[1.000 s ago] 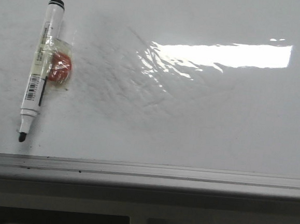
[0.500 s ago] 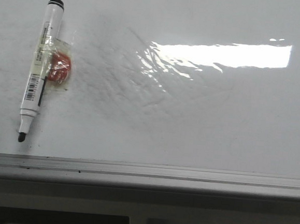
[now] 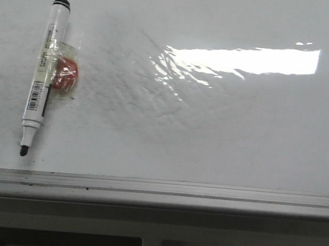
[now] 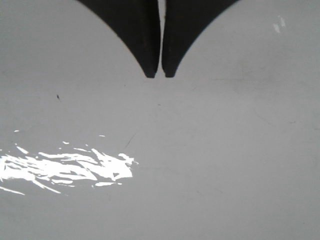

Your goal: Write number 8 on whiteboard

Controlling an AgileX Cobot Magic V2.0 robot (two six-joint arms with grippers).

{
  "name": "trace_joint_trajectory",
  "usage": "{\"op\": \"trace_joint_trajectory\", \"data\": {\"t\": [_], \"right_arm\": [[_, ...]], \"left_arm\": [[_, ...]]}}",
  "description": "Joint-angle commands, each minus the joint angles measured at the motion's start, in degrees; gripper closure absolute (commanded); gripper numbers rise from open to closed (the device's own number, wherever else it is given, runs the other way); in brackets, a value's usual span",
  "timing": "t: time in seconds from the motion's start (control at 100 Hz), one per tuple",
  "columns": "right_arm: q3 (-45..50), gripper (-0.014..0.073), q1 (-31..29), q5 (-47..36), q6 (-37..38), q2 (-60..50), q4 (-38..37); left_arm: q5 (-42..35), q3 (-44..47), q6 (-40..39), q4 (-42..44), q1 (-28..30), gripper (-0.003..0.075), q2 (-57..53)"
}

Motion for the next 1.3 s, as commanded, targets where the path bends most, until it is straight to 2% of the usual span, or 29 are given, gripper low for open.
{"op": "trace_joint_trajectory", "data": {"t": [0.0,0.08,0.16,0.21,0.31,0.35,0.5,0.55,0.67,0.77,0.86,0.99,1.0,1.07,1.13,1.29], "right_arm": [[0.7,0.0657,-0.3,-14.0,-0.7,-1.3,-0.4],[0.7,0.0657,-0.3,-15.7,-0.7,-1.3,-0.4],[0.7,0.0657,-0.3,-13.2,-0.7,-1.3,-0.4],[0.0,0.0657,-0.3,-9.4,-0.2,-1.3,-0.4],[-3.4,0.0657,-0.1,5.6,1.0,-1.3,-0.4],[-5.3,0.0657,0.0,8.5,1.0,-0.9,0.0],[-12.4,0.0657,0.0,21.8,1.0,3.7,4.8],[-14.5,0.0657,0.0,25.7,1.0,6.0,5.1],[-18.4,0.0657,0.0,30.9,1.0,11.2,5.9],[-19.3,0.0657,0.6,30.4,1.0,12.7,7.8],[-19.3,0.0657,0.7,29.5,1.0,12.7,8.2],[-19.3,0.0657,1.2,29.5,1.0,12.7,8.2],[-19.3,0.0657,1.4,29.5,1.0,12.7,8.2],[-19.2,0.0657,2.8,30.0,1.0,12.7,8.2],[-18.8,0.0657,4.1,30.5,1.0,12.7,8.2],[-18.1,0.0657,4.7,30.1,1.0,12.7,8.2]], "left_arm": [[-5.5,2.3,-0.1,-0.1,-0.4,0.0741,-1.6],[-5.9,2.3,-0.1,-0.1,-0.4,0.0741,-1.6],[-6.7,2.2,-0.1,-0.1,-0.4,0.0741,-1.6],[-7.0,1.8,-0.1,-0.1,-0.4,0.0741,-1.6],[-5.9,-0.5,-0.4,-1.1,-0.4,0.0741,-1.2],[-4.5,-2.4,-0.5,-1.6,-0.4,0.0741,-0.6],[11.8,-12.0,-0.3,-1.4,-0.4,0.0741,4.8],[13.8,-14.2,-0.3,-1.4,-0.4,0.0741,6.5],[13.3,-16.7,-0.3,-1.4,-0.4,0.0741,10.0],[10.9,-16.6,-0.3,-1.3,-0.4,0.0736,11.4],[9.0,-16.6,-0.3,-1.3,-0.4,0.0664,12.4],[3.6,-15.3,-0.3,-3.6,-0.4,0.0409,14.0],[3.0,-15.2,-0.3,-4.0,-0.4,0.0365,14.2],[-0.2,-14.6,-0.3,-5.2,-0.4,0.0267,15.3],[-3.2,-14.2,-0.3,-5.2,-0.4,0.0252,16.3],[-9.1,-13.9,-0.3,-4.5,-1.2,0.0281,20.7]]}}
